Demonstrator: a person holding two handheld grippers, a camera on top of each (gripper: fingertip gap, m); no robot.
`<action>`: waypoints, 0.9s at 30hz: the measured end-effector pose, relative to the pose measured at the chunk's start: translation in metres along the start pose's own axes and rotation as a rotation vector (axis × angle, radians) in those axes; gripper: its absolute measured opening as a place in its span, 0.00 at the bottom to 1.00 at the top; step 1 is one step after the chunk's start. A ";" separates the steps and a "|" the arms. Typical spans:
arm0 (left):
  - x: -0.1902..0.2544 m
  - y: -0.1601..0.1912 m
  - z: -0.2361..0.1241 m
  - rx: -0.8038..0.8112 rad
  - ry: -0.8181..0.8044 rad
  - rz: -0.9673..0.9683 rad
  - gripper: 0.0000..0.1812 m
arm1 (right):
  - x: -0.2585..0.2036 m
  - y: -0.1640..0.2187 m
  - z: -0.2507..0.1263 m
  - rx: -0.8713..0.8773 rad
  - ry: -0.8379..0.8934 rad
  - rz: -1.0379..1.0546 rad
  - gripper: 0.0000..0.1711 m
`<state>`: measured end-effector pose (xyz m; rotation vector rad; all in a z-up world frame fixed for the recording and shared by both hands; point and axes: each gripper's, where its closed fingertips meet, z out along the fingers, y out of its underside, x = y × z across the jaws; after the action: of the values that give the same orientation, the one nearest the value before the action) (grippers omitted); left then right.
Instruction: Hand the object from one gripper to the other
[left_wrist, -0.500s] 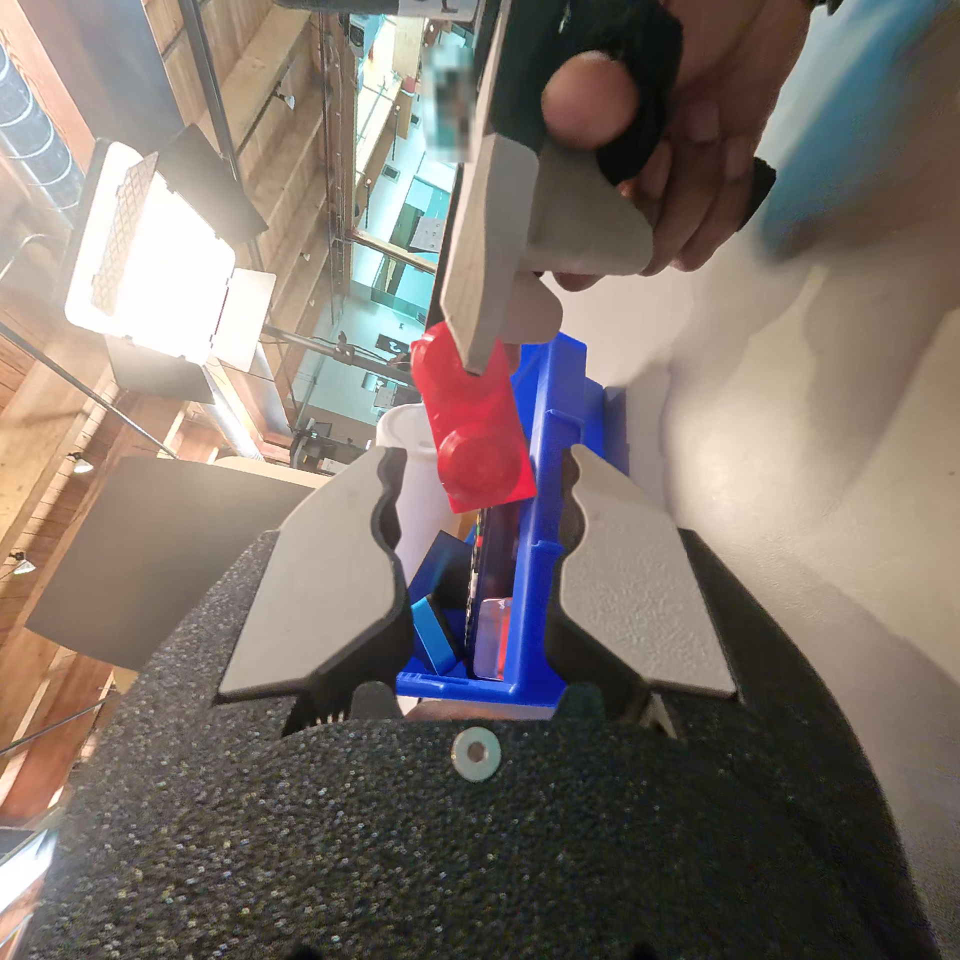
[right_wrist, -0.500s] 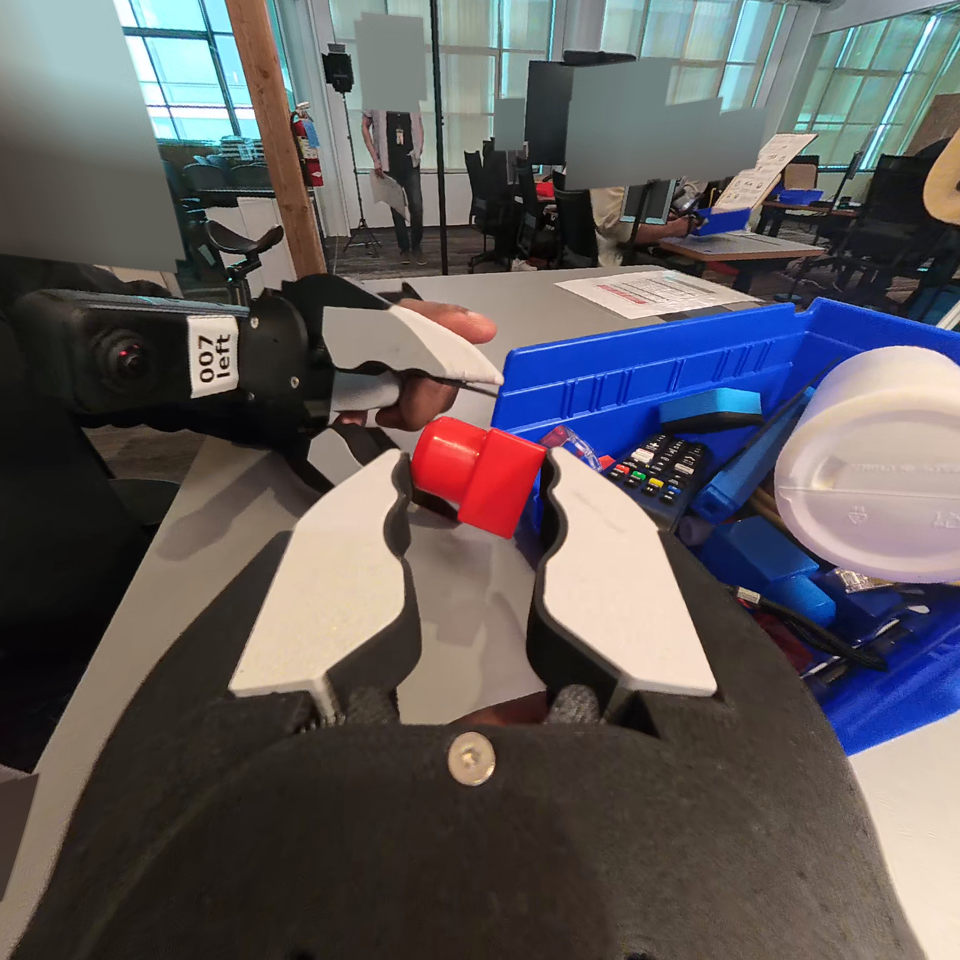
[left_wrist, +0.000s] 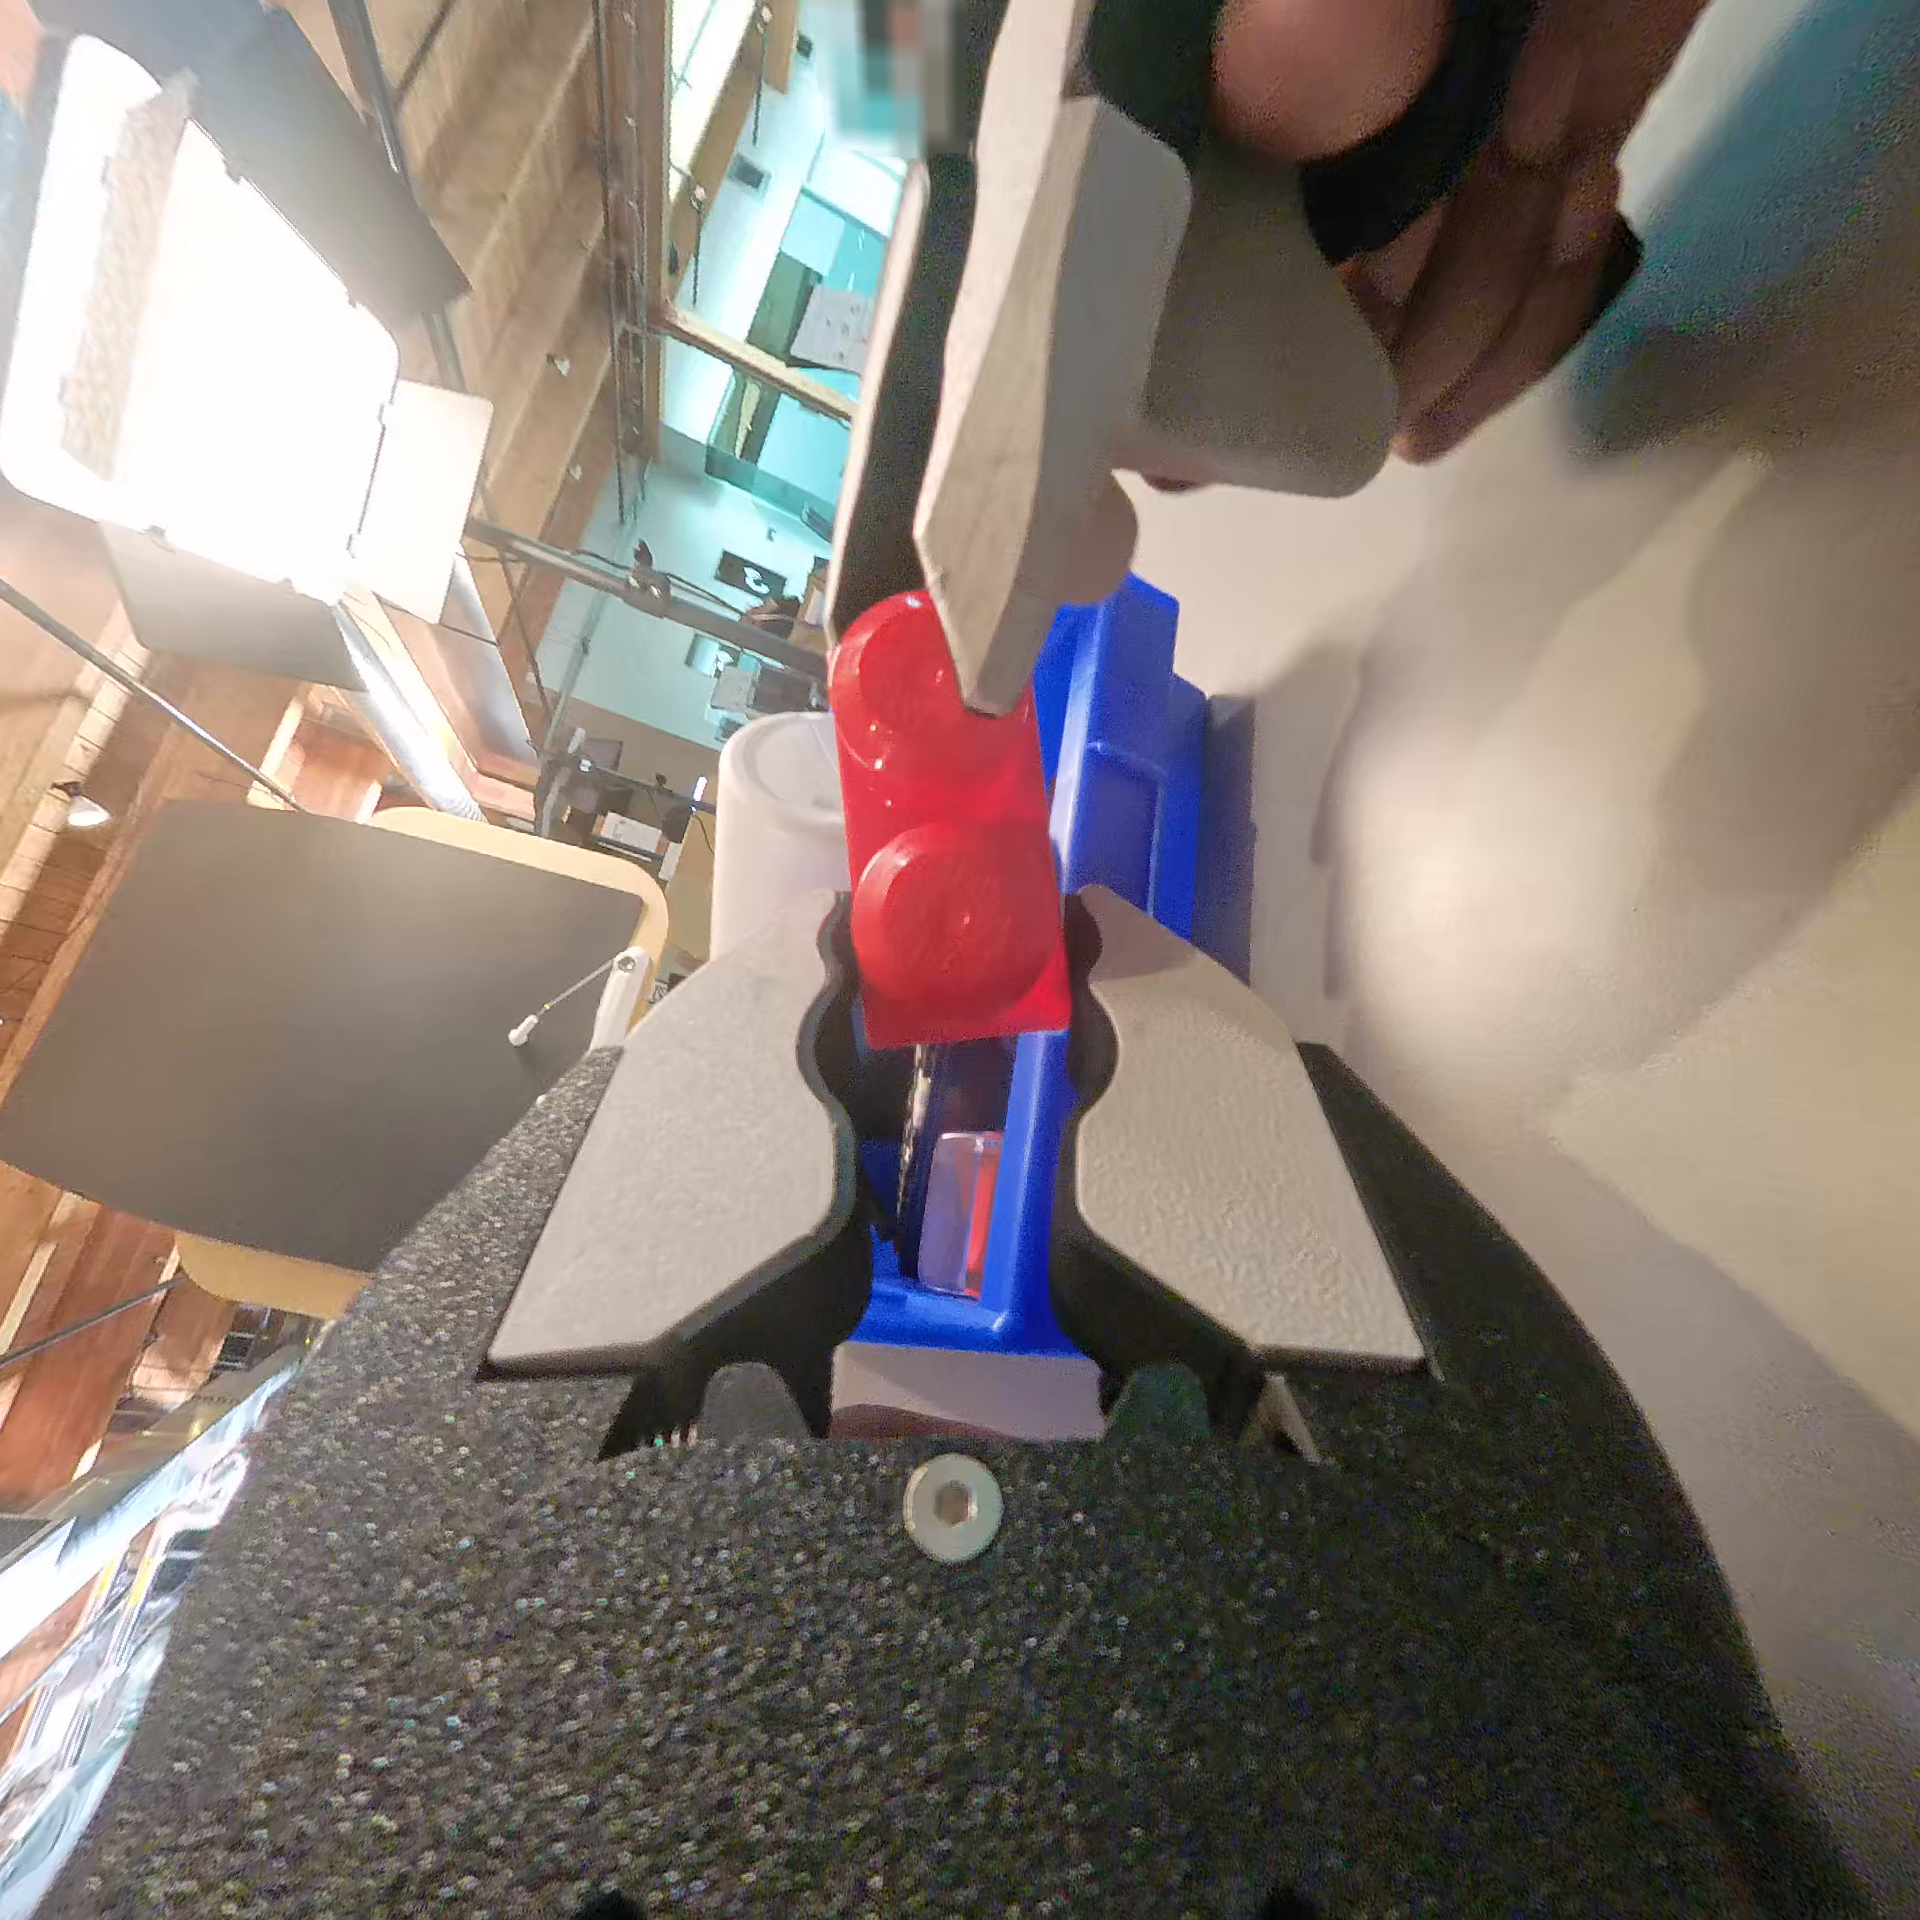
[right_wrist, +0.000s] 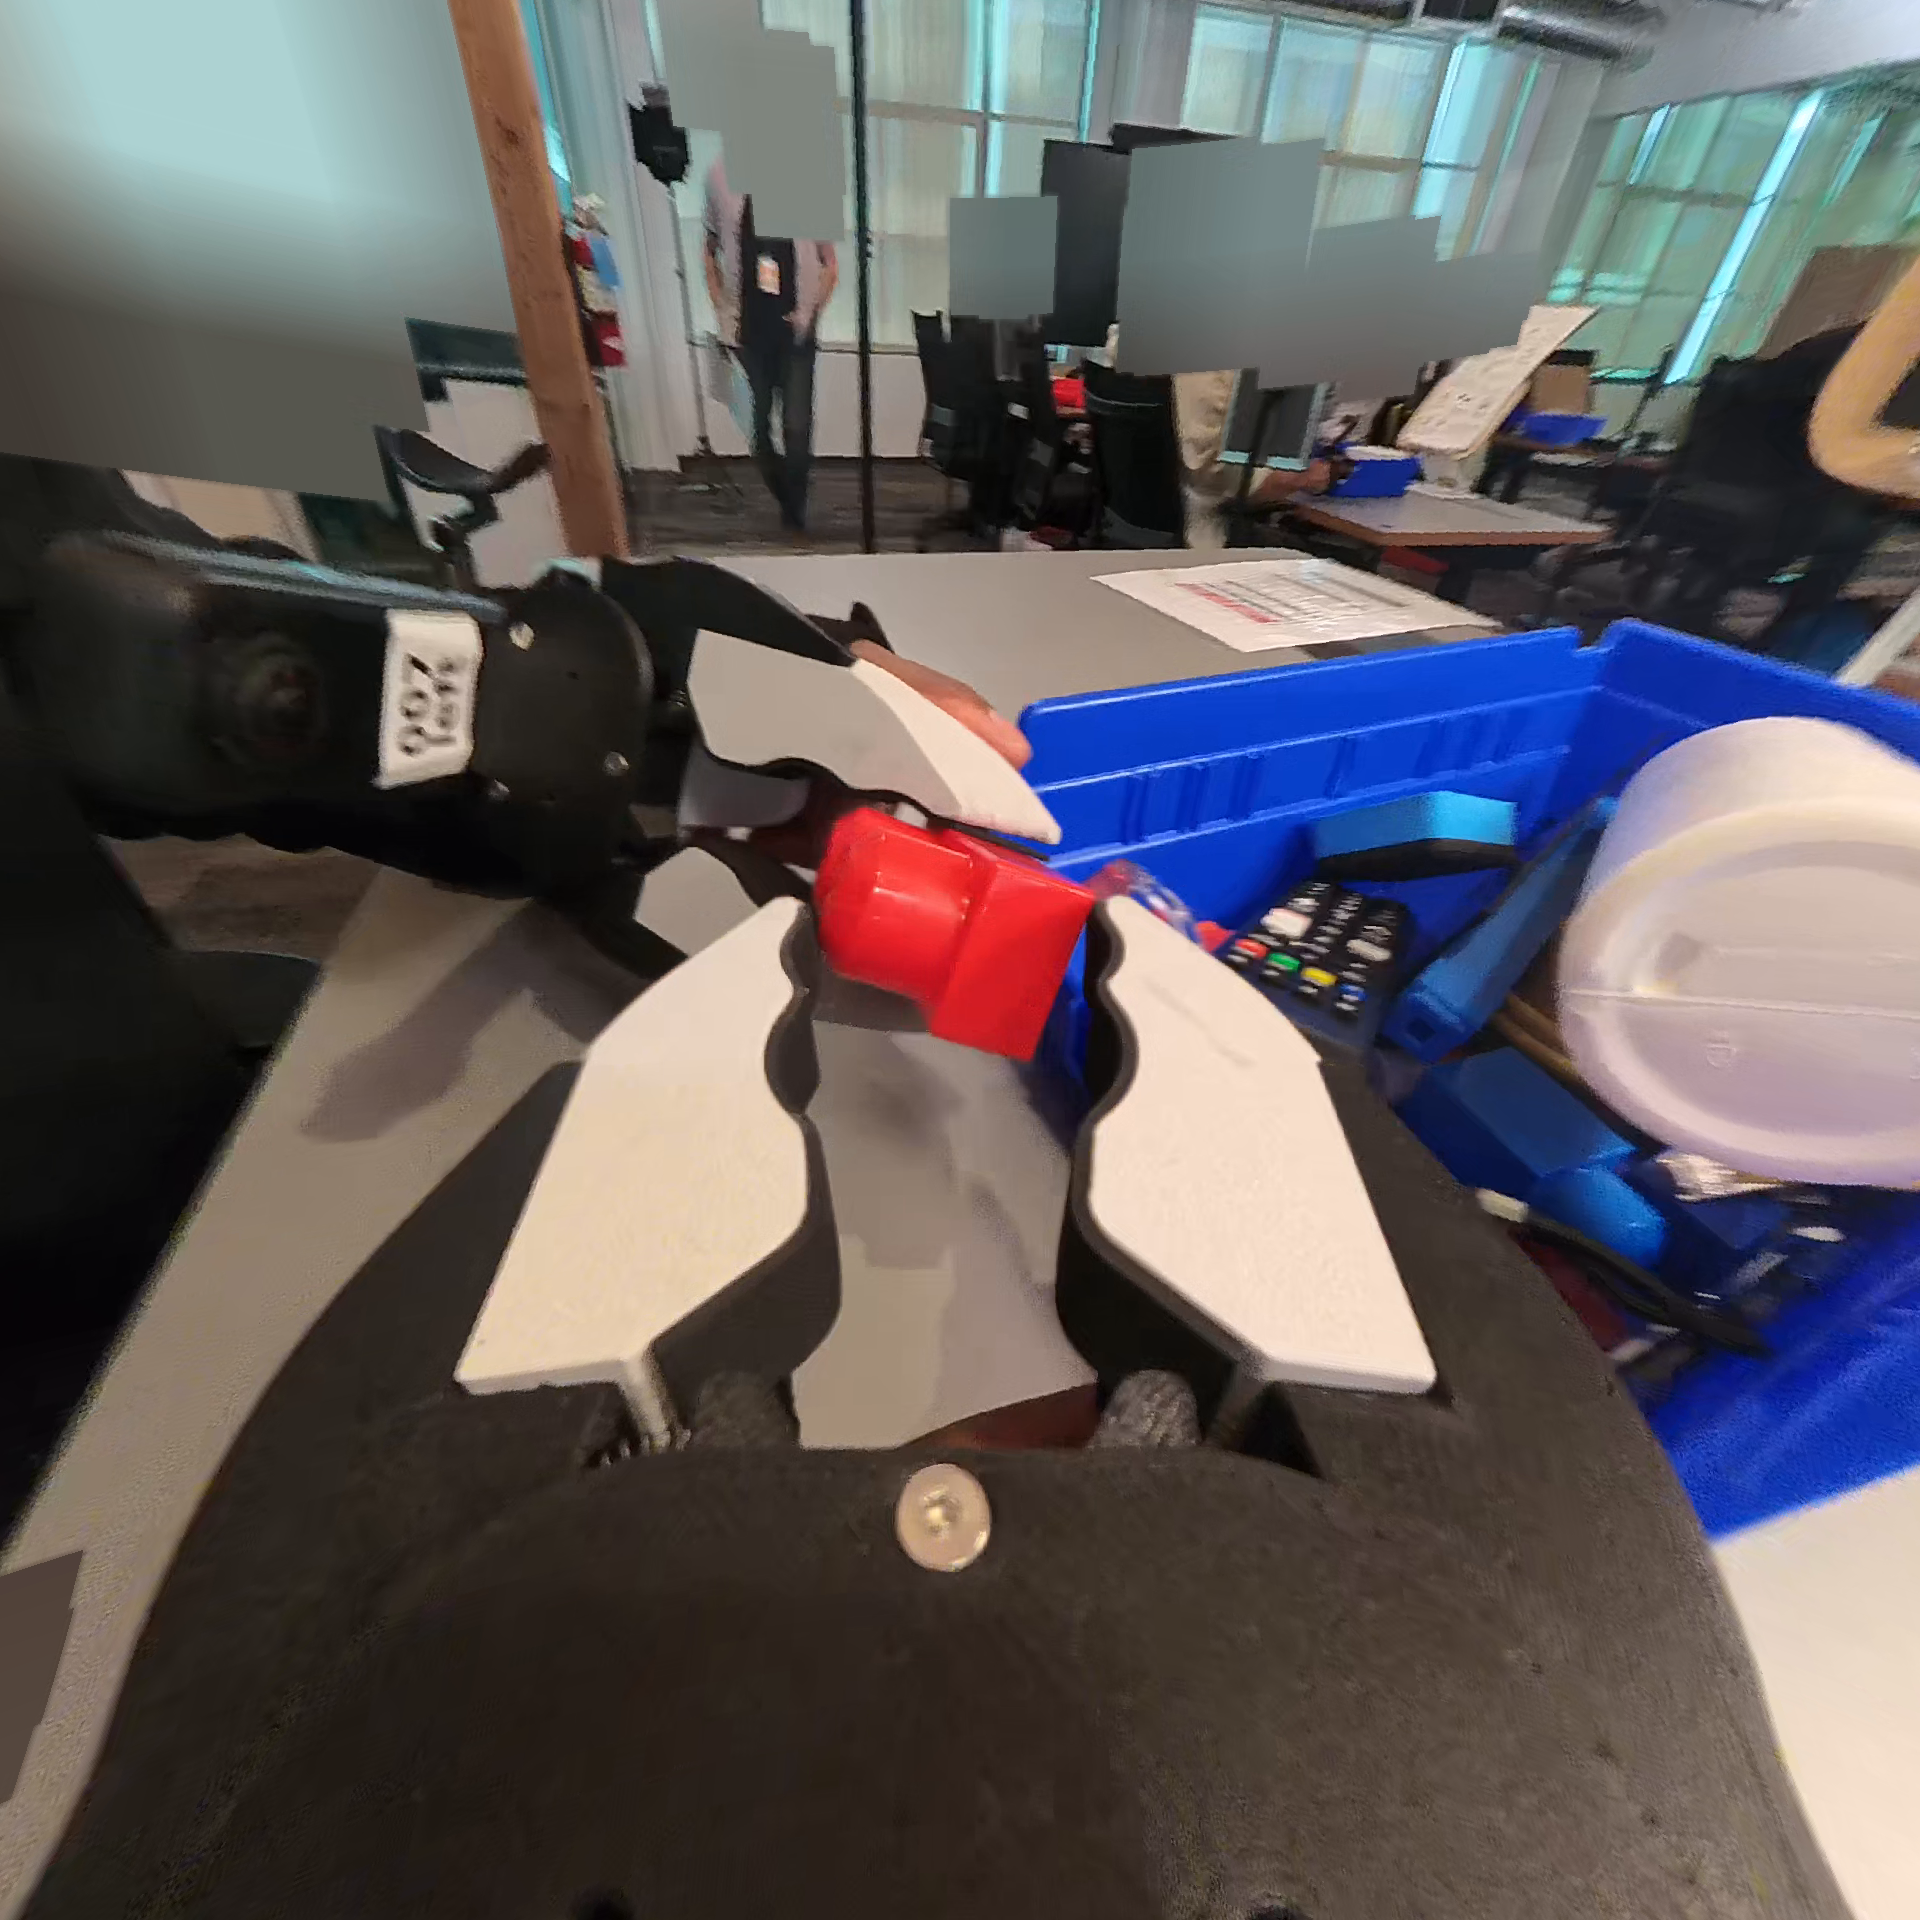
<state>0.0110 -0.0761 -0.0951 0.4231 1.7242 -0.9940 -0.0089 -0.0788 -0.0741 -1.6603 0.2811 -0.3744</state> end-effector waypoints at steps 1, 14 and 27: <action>0.001 0.003 0.000 -0.017 0.009 0.001 0.21 | 0.005 0.001 -0.001 -0.015 0.044 -0.073 0.28; 0.021 0.015 0.003 -0.189 0.104 0.134 0.21 | 0.007 0.020 0.008 -0.330 0.423 -1.174 0.35; 0.004 -0.008 -0.002 0.017 0.084 -0.167 0.35 | 0.023 0.040 0.008 -0.333 0.319 -0.670 0.22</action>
<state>0.0025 -0.0807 -0.0954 0.3394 1.8515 -1.1246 0.0165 -0.0852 -0.1125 -1.9967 0.0076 -1.1516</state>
